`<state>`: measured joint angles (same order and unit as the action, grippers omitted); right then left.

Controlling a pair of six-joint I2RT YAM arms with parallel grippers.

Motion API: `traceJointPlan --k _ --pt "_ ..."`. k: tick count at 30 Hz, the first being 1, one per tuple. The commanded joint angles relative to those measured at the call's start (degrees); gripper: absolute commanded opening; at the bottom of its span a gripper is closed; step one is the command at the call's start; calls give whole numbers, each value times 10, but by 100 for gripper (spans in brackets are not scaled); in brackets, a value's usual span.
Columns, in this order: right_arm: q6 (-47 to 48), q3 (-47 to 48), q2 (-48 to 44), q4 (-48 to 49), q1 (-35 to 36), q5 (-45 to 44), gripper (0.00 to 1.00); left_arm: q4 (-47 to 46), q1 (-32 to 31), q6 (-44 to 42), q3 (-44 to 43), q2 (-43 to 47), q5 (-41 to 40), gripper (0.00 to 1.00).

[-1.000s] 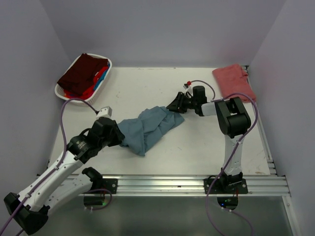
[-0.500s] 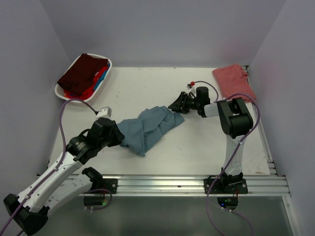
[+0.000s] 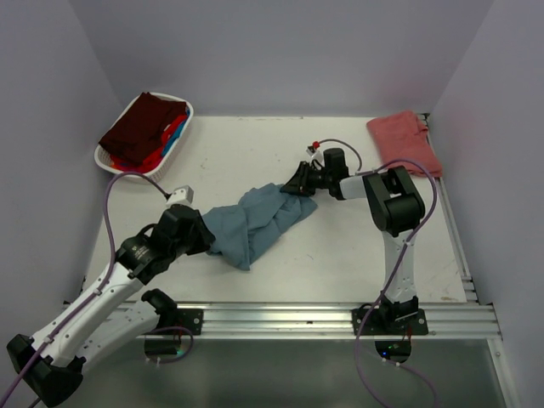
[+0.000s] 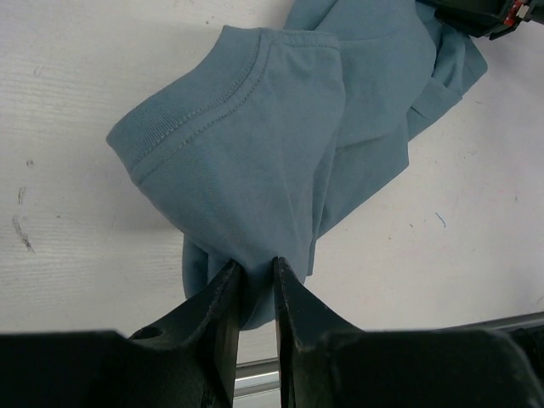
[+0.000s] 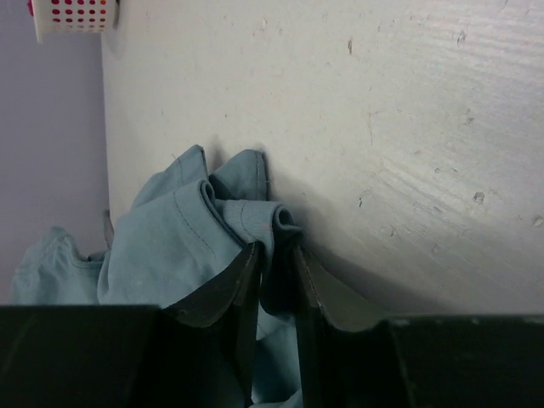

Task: Fold and stack the t-shirts
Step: Flatten the tshirt out

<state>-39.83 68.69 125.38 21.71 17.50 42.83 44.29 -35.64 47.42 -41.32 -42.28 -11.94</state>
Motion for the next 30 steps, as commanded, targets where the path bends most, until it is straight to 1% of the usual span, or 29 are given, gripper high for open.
traceJointPlan --k 1,2,3,5,7,8,9,10,11,13,14,15,16,17,18,21,23,25,26,27,28,29,30 --pt "14 1 16 -44 3 -8 24 -20 1 7 11 4 1 24" --pt "14 0 15 -47 3 -6 17 -22 1 7 12 5 1 24" --pt "13 -1 13 -48 3 -6 0 -23 1 7 16 6 -1 24" --pt "14 -13 -5 -60 -3 -24 0 -36 1 6 23 7 -4 24" --pt "14 -35 -28 -71 -21 -76 0 -54 1 0 40 10 -3 24" --pt "17 -43 -57 -90 -28 -96 0 -77 1 -2 48 11 -3 24" --pt "22 -50 -74 -108 -35 -145 0 -88 1 -4 58 9 -3 24" --pt "40 -67 -117 -150 -57 -204 0 -106 1 -11 63 5 -8 24" --pt "48 -67 -117 -172 -57 -204 0 -113 1 -11 63 5 -12 24" --pt "61 -85 -187 -206 -83 -285 0 -133 1 -20 64 -5 -22 24" --pt "68 -90 -209 -237 -92 -310 0 -138 1 -23 64 -10 -35 24" --pt "71 -99 -252 -251 -101 -331 0 -143 1 -29 62 -17 -44 24" --pt "72 -103 -274 -264 -117 -379 0 -147 1 -30 59 -19 -53 24" --pt "75 -108 -294 -288 -121 -402 0 -149 1 -31 56 -23 -73 24" --pt "77 -112 -332 -301 -123 -422 0 -150 1 -30 54 -29 -85 24" --pt "86 -110 -385 -354 -126 -491 0 -132 2 -6 49 -40 -140 25" --pt "91 -115 -412 -375 -126 -517 0 -112 2 11 50 -43 -174 26" --pt "100 -130 -442 -366 -126 -498 0 -118 3 26 59 -41 -179 26" --pt "109 -131 -449 -367 -126 -474 0 -138 2 22 66 -36 -159 26" --pt "114 -131 -455 -369 -126 -464 0 -173 2 -11 91 -33 -137 27" --pt "117 -131 -459 -370 -126 -448 0 -287 2 -38 110 -33 -106 33" --pt "121 -131 -464 -370 -126 -437 0 -338 3 -57 133 -51 -43 36" --pt "124 -131 -466 -372 -126 -430 0 -382 1 -87 132 -74 -20 39"
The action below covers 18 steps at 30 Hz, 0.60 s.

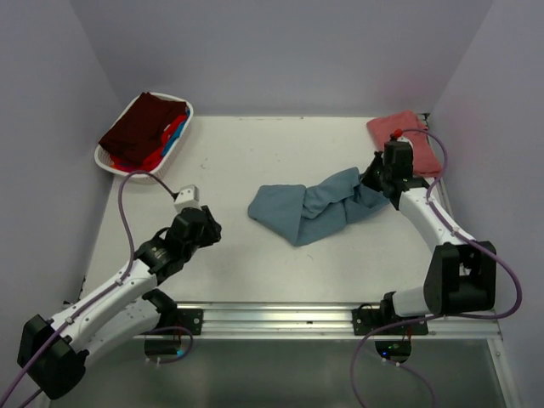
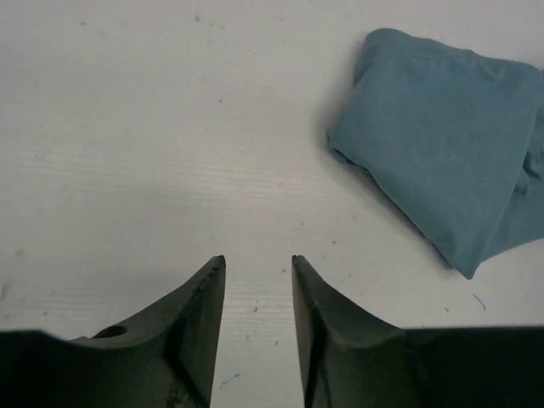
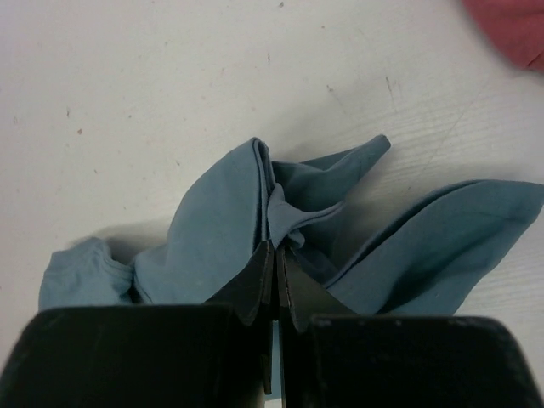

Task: Fold and stack the t-shirts
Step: Flatten the tshirt out

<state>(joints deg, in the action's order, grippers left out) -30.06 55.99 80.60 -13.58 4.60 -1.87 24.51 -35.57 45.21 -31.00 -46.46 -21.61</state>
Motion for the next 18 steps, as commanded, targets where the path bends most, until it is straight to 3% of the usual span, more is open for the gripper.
traceJointPlan --k 1,5,7,14,18 --pt "28 -4 -20 -18 3 33 0 -258 1 -84 18 -61 100 45" --pt "39 -4 -24 -19 4 60 0 -307 -16 -165 -146 -276 145 62" --pt "40 -4 -25 -19 4 69 0 -348 -23 -201 -199 -335 168 68" --pt "47 -13 -18 -17 6 82 0 -303 -27 -265 -470 -572 250 75" --pt "48 -15 -17 -17 6 74 0 -247 -42 -298 -538 -631 265 76"
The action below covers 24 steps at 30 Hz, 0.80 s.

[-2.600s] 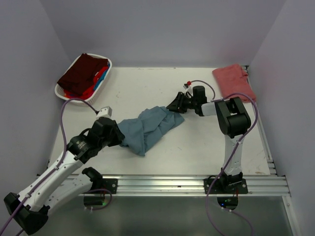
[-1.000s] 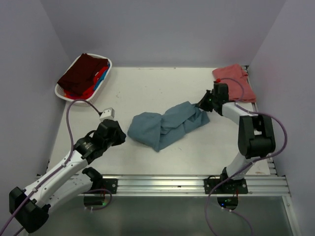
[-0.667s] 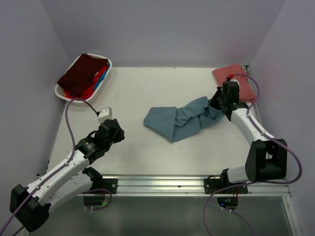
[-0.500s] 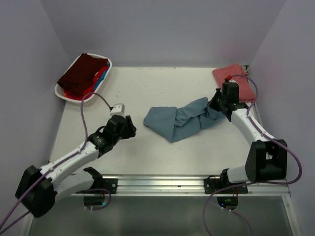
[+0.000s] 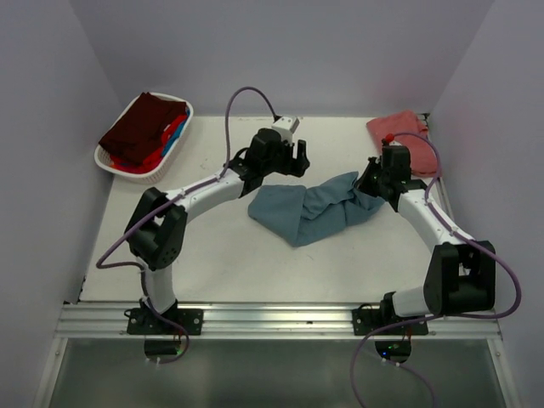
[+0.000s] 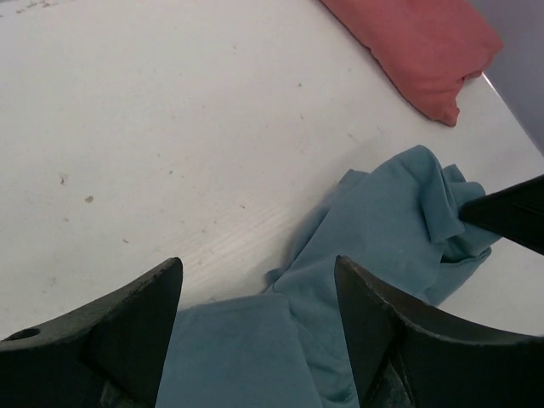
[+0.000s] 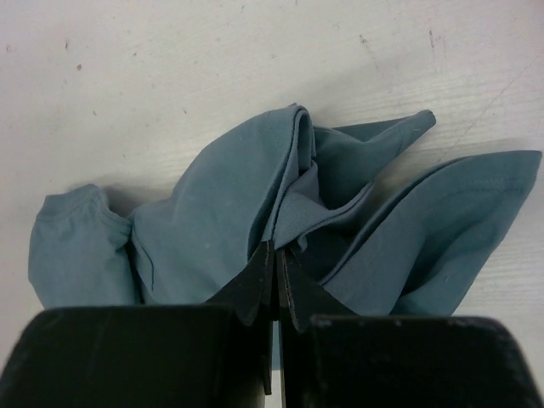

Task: Fold and stack the t-shirts
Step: Flatten the tshirt out

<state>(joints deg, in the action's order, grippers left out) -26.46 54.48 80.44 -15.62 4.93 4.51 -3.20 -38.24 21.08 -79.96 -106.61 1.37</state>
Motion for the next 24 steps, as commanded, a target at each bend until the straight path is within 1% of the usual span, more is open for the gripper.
traceJointPlan --k 1,3,4,6,7,9,12,13,15,16,18,19,20,21,22,24 --pt "12 0 -14 3 3 8 0 62 -19 -62 -57 -37 37 76" --pt "11 2 -12 1 3 7 0 93 -32 -75 -87 -67 37 76" --pt "11 2 -12 2 3 7 0 130 -37 -78 -100 -79 35 75" --pt "10 4 -7 3 3 9 0 172 -48 -82 -141 -114 16 74" --pt "10 4 -5 2 3 9 0 207 -52 -82 -152 -124 14 71" --pt "10 4 0 2 3 12 0 233 -58 -80 -170 -143 4 68" --pt "8 3 2 5 3 12 0 260 -63 -73 -165 -148 -29 58" --pt "8 3 3 6 3 12 0 270 -64 -71 -161 -147 -49 51" --pt "7 3 6 6 3 12 0 280 -64 -66 -154 -146 -72 44" --pt "7 3 6 7 3 11 0 289 -64 -63 -152 -145 -82 34" --pt "6 2 7 7 3 9 0 302 -64 -54 -149 -140 -109 20" --pt "8 3 7 7 3 8 0 308 -64 -52 -144 -135 -116 2" --pt "7 3 7 5 3 4 0 312 -65 -47 -136 -121 -135 0" --pt "7 4 7 4 3 1 0 318 -67 -36 -129 -110 -147 0" --pt "7 4 4 2 3 -1 0 320 -69 -31 -117 -80 -172 0" --pt "7 5 2 1 3 -9 0 319 -76 -7 -72 -42 -201 0"
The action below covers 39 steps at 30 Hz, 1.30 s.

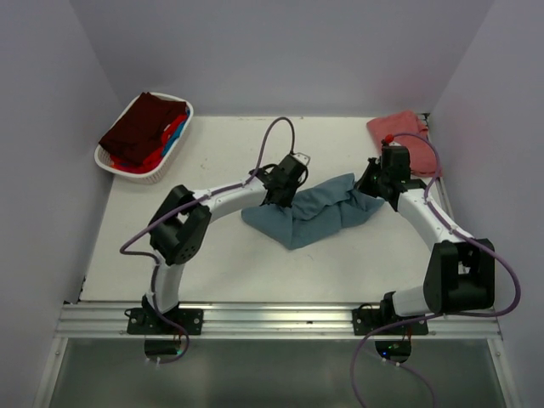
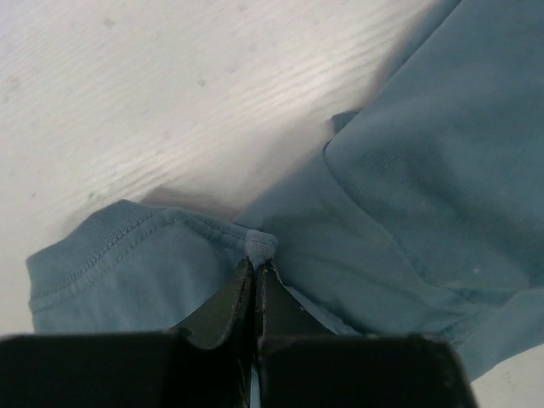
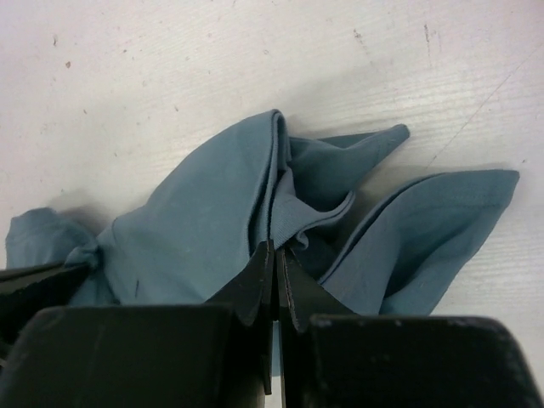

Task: Fold and stack the t-shirts
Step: Flatten the tshirt out

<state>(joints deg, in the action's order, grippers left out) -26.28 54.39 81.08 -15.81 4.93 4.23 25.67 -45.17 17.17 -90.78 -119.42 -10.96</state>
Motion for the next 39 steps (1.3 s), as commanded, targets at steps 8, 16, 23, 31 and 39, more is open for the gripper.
traceJointPlan --k 8,16,23,31,39 --pt "8 7 -3 -8 2 -13 0 46 -12 183 301 362 -129 0" --pt "6 9 0 -15 2 -33 0 133 -16 331 453 599 -65 0" --pt "4 13 0 -19 1 -41 0 170 -67 476 541 692 54 0" --pt "3 16 11 -19 -1 -49 0 183 -211 562 554 656 53 0" --pt "3 14 13 -19 -3 -51 0 352 -405 663 388 588 -258 100"
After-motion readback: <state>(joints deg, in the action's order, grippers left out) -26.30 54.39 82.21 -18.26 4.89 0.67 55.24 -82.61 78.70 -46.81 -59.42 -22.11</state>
